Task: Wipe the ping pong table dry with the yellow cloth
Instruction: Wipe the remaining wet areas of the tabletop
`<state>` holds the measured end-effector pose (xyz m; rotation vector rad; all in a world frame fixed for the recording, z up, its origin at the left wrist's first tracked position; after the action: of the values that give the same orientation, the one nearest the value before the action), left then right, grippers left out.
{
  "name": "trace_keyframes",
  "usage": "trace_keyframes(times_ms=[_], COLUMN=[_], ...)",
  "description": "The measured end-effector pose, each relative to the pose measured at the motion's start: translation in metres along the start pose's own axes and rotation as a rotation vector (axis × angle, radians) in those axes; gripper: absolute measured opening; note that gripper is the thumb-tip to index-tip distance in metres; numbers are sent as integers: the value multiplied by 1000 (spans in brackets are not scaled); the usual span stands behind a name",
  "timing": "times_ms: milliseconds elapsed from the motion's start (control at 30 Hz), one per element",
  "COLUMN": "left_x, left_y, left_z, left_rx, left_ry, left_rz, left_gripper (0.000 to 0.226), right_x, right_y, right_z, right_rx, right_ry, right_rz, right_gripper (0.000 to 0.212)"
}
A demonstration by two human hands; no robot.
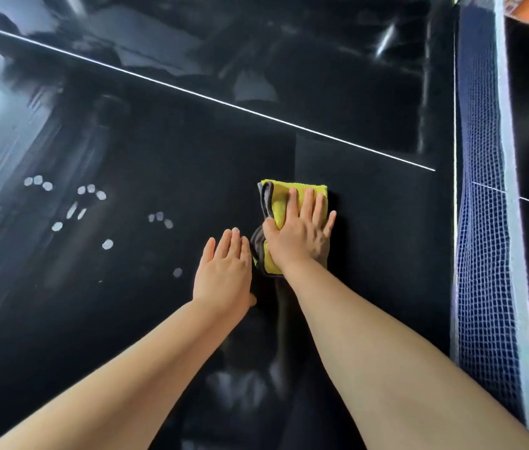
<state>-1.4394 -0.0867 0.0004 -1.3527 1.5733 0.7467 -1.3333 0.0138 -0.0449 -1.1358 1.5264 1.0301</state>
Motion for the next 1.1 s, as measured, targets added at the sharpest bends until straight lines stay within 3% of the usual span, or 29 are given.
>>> trace_keyframes(times_ms=[333,633,833,1100], left_x=[-4,-8,-8,-9], left_y=[-2,-4,-4,-1], left_z=[51,58,55,43], left_rx=[5,-31,-60,-70], left_ry=[182,287,277,163], left_rz=[104,138,124,54], left_gripper=[106,108,109,110], right_x=[-20,-33,-37,-21], right_y=[37,27,-13,-47], right_z=[129,178,161,64], right_rx=[11,-117,-33,-33], right_ry=[-41,-37,-25,2], right_rz=[19,-6,7,-44], right_gripper=[77,70,70,72])
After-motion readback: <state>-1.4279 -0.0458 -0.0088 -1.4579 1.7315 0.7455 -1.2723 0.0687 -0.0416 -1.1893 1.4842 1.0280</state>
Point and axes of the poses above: each hand's wrist, its own z-axis towards the middle knuckle, its own x-axis out of the palm, y = z × x, the point moved 3 cm from there along z, towards the middle knuckle, and after that the axes turned 14 degrees about x, right-handed, at the moved point
